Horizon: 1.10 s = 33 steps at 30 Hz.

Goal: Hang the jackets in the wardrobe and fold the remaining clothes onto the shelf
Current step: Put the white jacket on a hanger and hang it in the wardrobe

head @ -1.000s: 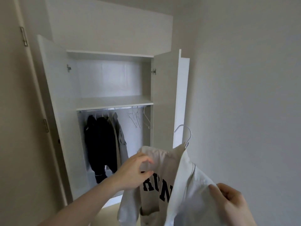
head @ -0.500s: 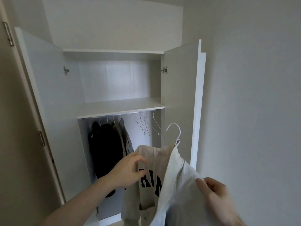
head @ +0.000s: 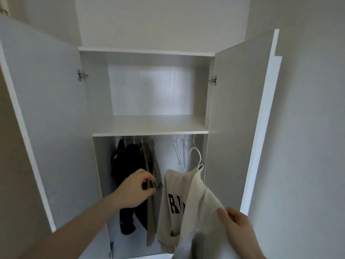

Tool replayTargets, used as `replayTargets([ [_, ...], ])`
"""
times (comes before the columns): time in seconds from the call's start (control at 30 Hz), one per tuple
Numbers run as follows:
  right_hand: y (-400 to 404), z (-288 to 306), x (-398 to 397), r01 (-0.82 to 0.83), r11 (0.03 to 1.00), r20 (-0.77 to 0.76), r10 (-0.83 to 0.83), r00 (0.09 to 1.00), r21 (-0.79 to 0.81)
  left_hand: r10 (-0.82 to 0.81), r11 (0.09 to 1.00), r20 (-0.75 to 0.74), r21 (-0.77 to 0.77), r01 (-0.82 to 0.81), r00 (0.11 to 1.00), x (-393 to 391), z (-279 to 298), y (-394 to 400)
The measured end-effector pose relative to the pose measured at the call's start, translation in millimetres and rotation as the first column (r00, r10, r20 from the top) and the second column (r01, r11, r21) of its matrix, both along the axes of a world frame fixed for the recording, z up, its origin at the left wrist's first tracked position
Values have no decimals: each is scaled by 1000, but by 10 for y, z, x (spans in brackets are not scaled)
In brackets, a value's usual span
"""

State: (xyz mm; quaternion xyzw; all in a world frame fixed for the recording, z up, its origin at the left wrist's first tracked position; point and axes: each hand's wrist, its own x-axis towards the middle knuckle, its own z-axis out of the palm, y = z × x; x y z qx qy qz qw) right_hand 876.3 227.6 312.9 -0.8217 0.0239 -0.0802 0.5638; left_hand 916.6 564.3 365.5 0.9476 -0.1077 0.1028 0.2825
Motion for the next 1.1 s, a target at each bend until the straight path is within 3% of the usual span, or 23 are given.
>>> replayTargets([
  [0.5, 710, -385, 1994, 110, 993, -81, -113, 990, -38, 123, 992, 73, 19, -125, 990, 1901, 517, 962],
  [0.63, 1015, -449, 2529, 148, 987, -78, -153, 985, -68, 145, 984, 111, 86, -155, 983, 2489, 677, 1334],
  [0.93, 1657, -576, 3358, 208, 970, -39, -215, 976, -126, 176, 951, -9, 260, -167, 984, 3424, 535, 1810],
  [1.1, 1889, -667, 3677, 222, 968, -35, -228, 973, -114, 216, 939, -47, 283, -195, 975, 3729, 433, 1912],
])
